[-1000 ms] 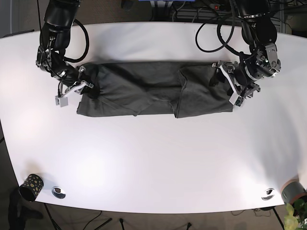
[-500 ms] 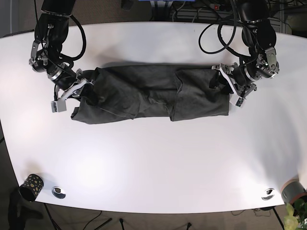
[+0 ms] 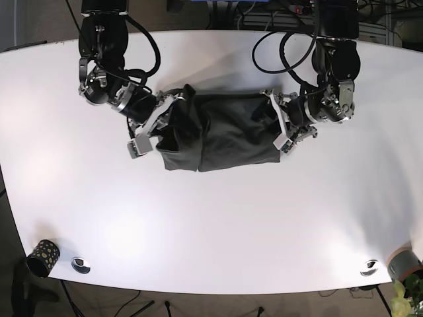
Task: Fold the T-shirt properly
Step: 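Push both ends inward with both grippers, folding the bundle in half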
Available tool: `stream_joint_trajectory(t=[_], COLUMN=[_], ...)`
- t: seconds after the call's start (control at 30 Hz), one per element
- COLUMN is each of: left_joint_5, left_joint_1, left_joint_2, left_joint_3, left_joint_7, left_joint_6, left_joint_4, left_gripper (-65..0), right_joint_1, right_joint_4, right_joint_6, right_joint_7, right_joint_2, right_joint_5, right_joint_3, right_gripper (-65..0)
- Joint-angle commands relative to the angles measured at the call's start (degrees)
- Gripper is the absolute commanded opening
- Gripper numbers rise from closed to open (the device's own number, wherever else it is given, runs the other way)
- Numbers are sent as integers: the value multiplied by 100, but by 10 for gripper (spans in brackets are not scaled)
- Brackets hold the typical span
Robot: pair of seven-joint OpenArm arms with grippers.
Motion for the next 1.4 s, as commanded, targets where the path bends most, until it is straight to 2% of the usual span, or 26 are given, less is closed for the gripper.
stream_joint_trajectory(t=[0.0,0.13,0.4,0.5,0.6,0.7,0.8,0.83,1.0,1.2,1.37], left_joint_5=[62,71,54,54,45,36,36,27,-122,-615,-773], left_joint_1=[11,11,11,11,11,11,11,11,-24,-24,-24], left_joint_2=[115,256,265,265,265,309,388,396,484,467,54], left_joint_3=[42,51,51,51,51,51,34,25,-37,-766,-1364], left_joint_7=[141,141,141,141,141,141,141,141,141,141,141], left_joint_6=[-10,-10,-10,-10,-10,-10,-10,-10,-10,-10,-10], left_joint_4=[-3,6,6,-3,-3,-3,33,33,314,841,1000], left_gripper=[-350,-350,-350,-350,-350,-350,-350,-350,-350,-350,-350], right_joint_1=[139,412,904,1036,1124,1194,1247,1247,1133,887,614], right_joint_4=[47,-358,-1114,-1316,-1536,-1659,-1676,-1641,-1087,-859,-859], right_joint_6=[46,46,46,38,11,11,11,11,11,38,38], right_joint_7=[174,174,201,201,201,201,201,201,201,201,201], right_joint_2=[-58,-252,-243,-234,-234,-234,-199,-120,-23,240,276], right_joint_5=[147,139,-99,-99,-99,-99,-99,-99,-46,-64,-90], right_joint_3=[-60,-271,-368,-368,-368,-412,-728,-834,-878,-869,-869], right_gripper=[-650,-650,-650,-555,-388,-257,-163,-151,-147,-147,-147])
